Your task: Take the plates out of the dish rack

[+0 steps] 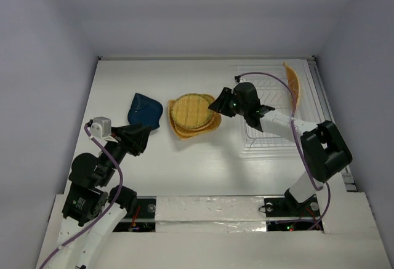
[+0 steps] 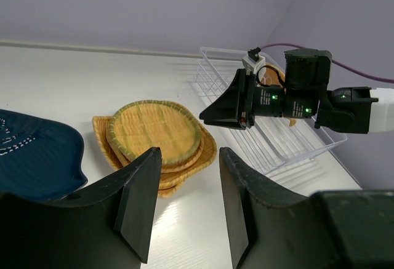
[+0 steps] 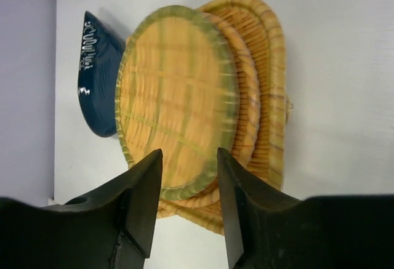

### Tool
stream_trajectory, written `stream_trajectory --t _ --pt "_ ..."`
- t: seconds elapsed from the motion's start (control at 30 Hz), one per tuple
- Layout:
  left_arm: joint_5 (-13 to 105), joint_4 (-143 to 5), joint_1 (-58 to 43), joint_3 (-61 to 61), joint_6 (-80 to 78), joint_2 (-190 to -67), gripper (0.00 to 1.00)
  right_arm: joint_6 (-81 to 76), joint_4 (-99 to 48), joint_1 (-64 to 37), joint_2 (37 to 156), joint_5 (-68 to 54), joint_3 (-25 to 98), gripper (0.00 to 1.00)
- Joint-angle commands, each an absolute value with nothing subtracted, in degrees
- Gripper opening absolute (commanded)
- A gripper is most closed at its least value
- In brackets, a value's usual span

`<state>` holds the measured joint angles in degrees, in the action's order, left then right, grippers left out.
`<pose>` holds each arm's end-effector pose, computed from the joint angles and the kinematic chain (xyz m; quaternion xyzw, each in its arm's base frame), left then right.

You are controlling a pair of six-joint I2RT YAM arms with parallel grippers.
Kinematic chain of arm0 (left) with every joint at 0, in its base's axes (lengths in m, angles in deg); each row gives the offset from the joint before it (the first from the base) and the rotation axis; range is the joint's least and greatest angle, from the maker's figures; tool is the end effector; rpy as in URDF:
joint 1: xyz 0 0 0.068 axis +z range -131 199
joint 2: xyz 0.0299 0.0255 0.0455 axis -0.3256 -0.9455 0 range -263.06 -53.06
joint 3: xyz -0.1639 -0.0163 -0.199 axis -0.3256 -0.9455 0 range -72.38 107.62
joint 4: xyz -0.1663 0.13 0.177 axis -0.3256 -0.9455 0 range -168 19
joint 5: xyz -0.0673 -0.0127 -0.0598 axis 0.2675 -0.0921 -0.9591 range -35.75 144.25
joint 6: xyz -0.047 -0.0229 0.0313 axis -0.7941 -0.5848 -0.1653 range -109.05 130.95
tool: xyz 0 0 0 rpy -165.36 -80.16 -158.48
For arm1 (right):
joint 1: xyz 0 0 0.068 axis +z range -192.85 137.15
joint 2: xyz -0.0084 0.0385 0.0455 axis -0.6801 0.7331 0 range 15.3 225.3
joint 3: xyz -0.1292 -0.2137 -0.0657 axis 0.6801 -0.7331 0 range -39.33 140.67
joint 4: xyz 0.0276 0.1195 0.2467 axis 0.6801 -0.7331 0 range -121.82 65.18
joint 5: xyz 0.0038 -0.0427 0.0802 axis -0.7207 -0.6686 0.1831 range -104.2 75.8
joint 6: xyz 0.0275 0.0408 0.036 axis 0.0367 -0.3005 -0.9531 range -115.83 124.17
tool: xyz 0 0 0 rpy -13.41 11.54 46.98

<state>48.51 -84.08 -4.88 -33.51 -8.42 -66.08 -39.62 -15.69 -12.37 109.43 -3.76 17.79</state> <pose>0.0909 -0.0453 0.3633 0.0636 0.6213 -0.3166 0.7139 0.3290 0.2034 0.1976 0.0522 0.8527 0.3723 0.3626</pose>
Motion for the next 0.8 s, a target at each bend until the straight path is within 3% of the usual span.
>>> stream_trajectory --t 0.0,0.27,0.33,0.37,0.4,0.43,0.63,0.73,0.77 --pt "48.0 -81.2 -4.5 -34.0 -8.2 -66.5 0.39 -38.0 -15.4 -11.9 105.8 -8.3 16.7 0.47" --pt "48.3 -81.3 -4.5 -33.9 -8.2 -66.0 0.39 -34.4 -20.8 -11.9 97.1 -13.8 16.7 0.47" --pt "48.4 -81.4 -4.5 -33.9 -8.3 -65.7 0.39 -32.9 -23.8 -11.9 93.9 -20.5 17.1 0.34" --pt "48.4 -81.3 -4.5 -33.9 -8.2 -65.6 0.39 -30.4 -25.5 -11.9 90.7 -23.3 18.1 0.14" --pt "48.3 -81.4 -4.5 -33.9 -8.3 -65.5 0.39 -28.7 -30.4 -11.9 89.4 -30.3 19.0 0.04" --pt "48.3 -81.4 -4.5 -33.9 -8.2 -65.4 0.39 -27.3 -32.5 -12.8 88.5 -34.3 20.1 0.00" --pt "48.3 -81.2 -5.0 -34.0 -8.2 -63.8 0.40 -19.2 -42.0 -26.1 87.5 -47.1 23.2 0.00" --pt "48.1 -81.1 -5.5 -34.1 -8.2 -63.1 0.41 -16.4 -44.5 -30.5 89.2 -52.4 24.7 0.25" --pt "48.1 -81.0 -6.0 -34.1 -8.2 -62.9 0.41 -14.7 -45.0 -31.1 90.1 -54.1 25.4 0.49"
